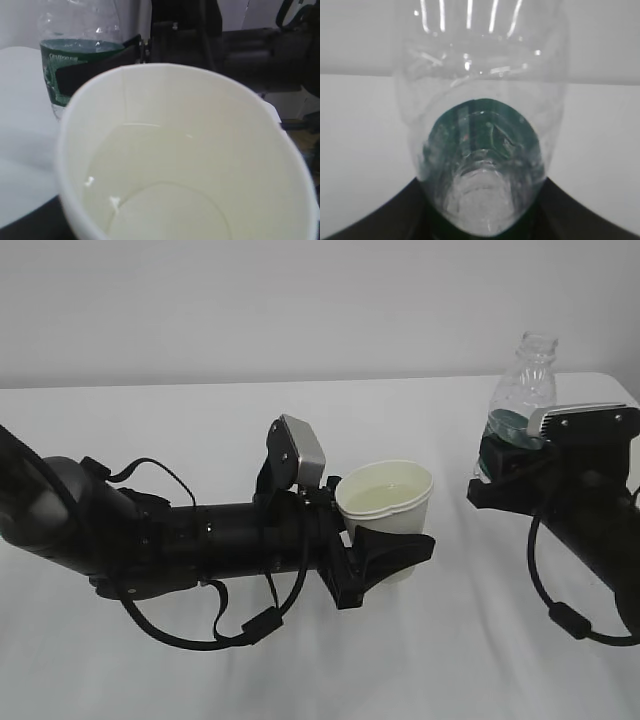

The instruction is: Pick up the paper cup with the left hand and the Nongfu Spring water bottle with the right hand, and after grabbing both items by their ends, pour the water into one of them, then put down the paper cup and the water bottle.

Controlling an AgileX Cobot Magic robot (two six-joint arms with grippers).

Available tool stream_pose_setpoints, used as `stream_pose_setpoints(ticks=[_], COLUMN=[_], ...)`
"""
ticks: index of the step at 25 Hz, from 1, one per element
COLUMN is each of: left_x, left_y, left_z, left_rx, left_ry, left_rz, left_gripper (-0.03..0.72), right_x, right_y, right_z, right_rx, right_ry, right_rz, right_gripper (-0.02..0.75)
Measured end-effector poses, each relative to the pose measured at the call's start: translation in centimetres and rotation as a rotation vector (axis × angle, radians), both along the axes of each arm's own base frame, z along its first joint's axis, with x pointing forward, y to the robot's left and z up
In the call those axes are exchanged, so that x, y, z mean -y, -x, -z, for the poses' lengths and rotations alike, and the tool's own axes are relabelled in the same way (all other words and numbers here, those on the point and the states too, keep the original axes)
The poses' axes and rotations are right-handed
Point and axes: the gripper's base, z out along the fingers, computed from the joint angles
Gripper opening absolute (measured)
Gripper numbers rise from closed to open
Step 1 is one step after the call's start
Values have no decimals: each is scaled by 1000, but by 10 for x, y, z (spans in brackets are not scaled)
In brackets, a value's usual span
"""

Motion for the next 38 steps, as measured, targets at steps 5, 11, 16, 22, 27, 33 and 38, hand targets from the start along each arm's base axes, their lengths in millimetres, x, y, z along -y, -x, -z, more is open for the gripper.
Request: stream_pose_setpoints(ticks=[5,11,16,22,27,33,38], left_x=[0,0,0,0,0,0,0], left_y=[0,0,0,0,0,0,0], left_z=[0,0,0,0,0,0,0], left_rx=[0,0,0,0,2,4,4], left_ry=[0,0,0,0,0,-1,-1], left_rz=[0,0,0,0,0,0,0], left_gripper=[465,465,465,465,465,465,465], right_x=[-2,-3,-3,-6,-9,-10,-7], right_y=[-9,-18,-26,-40,-50,-57,-60], right_z=[16,28,34,35,41,48,53], right_rx=[-31,-41,-44,-15,-7,-9,-13], right_ry=[11,33,34,26,23,24,25], right_rz=[2,13,28,38,39,39,50], right_gripper=[321,320,321,321,321,320,320])
